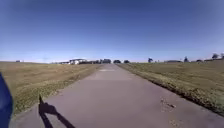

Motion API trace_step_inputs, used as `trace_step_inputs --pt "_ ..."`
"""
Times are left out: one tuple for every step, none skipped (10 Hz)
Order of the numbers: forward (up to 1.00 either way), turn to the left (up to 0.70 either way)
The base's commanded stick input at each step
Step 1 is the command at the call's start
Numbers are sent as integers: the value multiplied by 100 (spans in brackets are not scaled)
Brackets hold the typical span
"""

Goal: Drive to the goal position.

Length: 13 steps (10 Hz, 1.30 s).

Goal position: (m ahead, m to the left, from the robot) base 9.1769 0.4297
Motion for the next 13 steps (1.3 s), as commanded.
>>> trace_step_inputs --pt "70 0" --pt "70 0" --pt "70 0" --pt "70 0" --pt "70 0" --pt "70 0" --pt "70 0" --pt "70 0" --pt "70 0" --pt "70 0" --pt "70 0" --pt "70 0" --pt "70 0"
